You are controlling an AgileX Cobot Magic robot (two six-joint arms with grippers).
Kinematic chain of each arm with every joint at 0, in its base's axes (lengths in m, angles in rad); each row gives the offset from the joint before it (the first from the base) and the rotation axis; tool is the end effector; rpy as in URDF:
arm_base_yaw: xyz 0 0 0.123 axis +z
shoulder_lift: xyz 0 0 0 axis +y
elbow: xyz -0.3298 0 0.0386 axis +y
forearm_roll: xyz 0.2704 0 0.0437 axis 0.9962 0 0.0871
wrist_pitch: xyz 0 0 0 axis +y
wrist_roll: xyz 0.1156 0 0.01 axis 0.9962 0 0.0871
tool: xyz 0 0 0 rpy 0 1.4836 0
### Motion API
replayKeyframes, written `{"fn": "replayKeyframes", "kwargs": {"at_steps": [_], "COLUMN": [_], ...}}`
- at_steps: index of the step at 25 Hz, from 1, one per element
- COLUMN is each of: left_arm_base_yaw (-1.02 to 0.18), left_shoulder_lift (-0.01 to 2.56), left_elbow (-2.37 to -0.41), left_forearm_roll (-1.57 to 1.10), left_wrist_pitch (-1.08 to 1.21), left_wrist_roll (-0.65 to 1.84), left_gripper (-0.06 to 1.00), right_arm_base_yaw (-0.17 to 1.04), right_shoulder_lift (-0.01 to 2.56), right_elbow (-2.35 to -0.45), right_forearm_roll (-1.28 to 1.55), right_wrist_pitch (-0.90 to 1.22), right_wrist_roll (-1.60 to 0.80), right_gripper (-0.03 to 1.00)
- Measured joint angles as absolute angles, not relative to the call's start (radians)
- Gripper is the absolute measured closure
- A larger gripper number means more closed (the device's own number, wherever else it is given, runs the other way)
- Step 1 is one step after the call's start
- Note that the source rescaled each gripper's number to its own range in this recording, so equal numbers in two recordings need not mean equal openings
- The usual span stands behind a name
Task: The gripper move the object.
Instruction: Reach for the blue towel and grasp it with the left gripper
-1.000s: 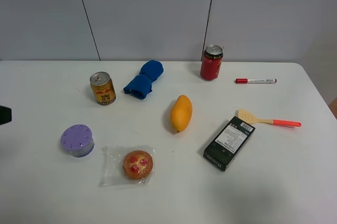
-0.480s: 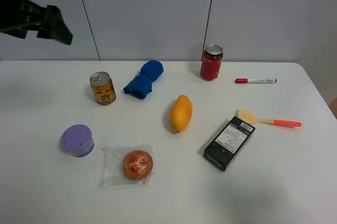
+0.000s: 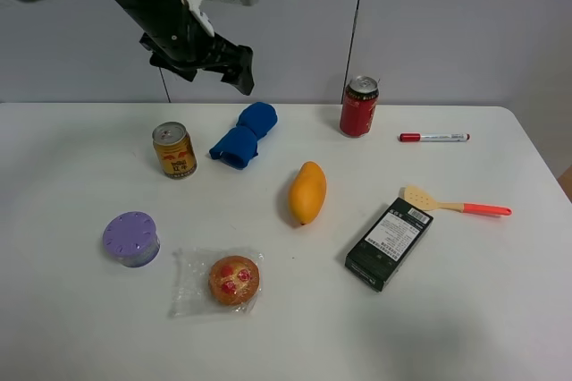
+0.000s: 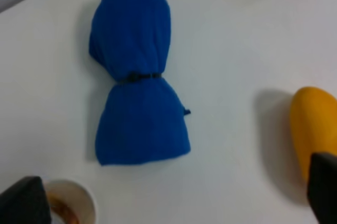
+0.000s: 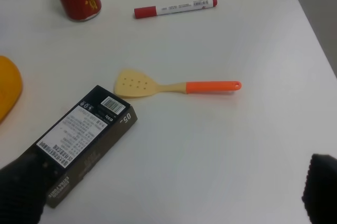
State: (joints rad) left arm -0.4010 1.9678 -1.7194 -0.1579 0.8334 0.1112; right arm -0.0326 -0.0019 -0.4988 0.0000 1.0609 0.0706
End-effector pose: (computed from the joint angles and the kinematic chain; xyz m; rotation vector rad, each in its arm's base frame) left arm 0.4544 -0.2073 0.2918 0.5632 2.5151 -0.2997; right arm -0.0104 0.0003 0.2762 0.1054 2.0412 0.0237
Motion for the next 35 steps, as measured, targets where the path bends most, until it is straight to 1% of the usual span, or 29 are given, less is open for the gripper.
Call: {"fn": "replayKeyframes", "kwargs": {"at_steps": [10, 18, 33, 34, 35], "left_arm_base_yaw": [-0.414, -0.420, -0.422, -0.422, -0.422], "left_shoulder_lift": [2.181, 2.284, 2.387, 2.392, 2.395], "left_elbow": [-1.731, -1.731, -1.735, -1.735, -1.735], "left_forearm_roll": [-0.158, -0.169, -0.187, -0.187, -0.186], "left_wrist_pitch": [0.545, 0.420, 0.366, 0.367, 0.366], "left_wrist_roll": [0.111, 0.111, 0.119, 0.120, 0.124], "left_gripper": [-0.06, -0.06, -0.05, -0.03, 0.01], "right_arm_base_yaw": [-0.033, -0.033, -0.033, -0.033, -0.033], "right_shoulder_lift": [-0.002, -0.002, -0.002, -0.002, -0.002], "right_elbow": [-0.499, -0.499, -0.499, -0.499, -0.499], "right_forearm_roll": [0.000, 0.000, 0.000, 0.000, 0.000], "right_wrist_pitch": [1.060, 1.060, 1.060, 1.060, 1.060], "right_wrist_roll": [0.071, 0.071, 0.071, 0.071, 0.071], "right_gripper": [-0.03, -0.03, -0.03, -0.03, -0.03]}}
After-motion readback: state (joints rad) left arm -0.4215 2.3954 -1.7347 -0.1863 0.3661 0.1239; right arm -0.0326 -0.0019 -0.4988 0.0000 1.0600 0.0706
